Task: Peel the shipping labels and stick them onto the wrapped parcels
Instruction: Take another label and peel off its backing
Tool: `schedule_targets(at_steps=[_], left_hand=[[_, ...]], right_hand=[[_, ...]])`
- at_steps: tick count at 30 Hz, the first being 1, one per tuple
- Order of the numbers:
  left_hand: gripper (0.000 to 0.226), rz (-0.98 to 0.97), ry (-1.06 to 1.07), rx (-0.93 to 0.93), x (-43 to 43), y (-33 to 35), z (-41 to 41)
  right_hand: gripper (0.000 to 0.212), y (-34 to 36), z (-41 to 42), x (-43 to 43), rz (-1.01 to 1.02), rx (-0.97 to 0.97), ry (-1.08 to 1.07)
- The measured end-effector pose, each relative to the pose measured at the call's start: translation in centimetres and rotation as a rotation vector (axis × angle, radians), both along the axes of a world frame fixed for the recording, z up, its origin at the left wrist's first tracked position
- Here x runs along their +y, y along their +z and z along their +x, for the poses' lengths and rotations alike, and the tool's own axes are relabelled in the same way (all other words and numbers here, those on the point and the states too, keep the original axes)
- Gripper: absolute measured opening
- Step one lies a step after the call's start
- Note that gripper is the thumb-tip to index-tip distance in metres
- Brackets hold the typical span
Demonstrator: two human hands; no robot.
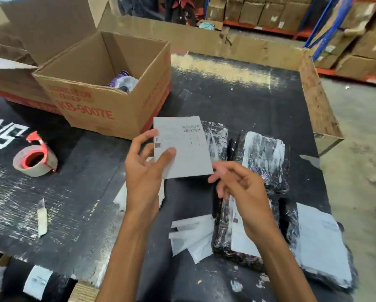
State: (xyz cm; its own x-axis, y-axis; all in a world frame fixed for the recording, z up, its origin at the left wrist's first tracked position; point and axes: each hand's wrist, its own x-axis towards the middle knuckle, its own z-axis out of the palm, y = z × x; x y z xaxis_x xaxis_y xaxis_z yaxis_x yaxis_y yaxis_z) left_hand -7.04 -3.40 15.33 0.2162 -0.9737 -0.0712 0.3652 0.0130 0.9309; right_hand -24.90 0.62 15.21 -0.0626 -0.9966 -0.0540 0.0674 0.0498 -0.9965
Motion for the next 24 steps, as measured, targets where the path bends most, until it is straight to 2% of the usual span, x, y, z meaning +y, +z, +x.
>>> schedule_targets(at_steps=[10,14,18,24], left_hand=[[0.048,-0.074,-0.112,-0.049,-0.5,2.1,-2.5],[0.048,-0.077,-0.123,-0.036,-0.5,2.1,-2.9],[0.049,-0.079,-0.122,-0.024,-0.4,2.1,-3.3],[0.050,-0.074,-0.128,-0.023,-0.3,2.2,-3.6]], right_hand=[[0.008,1.2,-3.6,1.3,-0.052,0.013,0.010],[0.009,1.2,-4.0,1.3,-0.066,0.006,0.021],[0.019,1.2,-4.1,1.4,-0.057,0.009,0.035],[0.006,1.4,-4.1,1.4,-0.064,-0.033,0.052]])
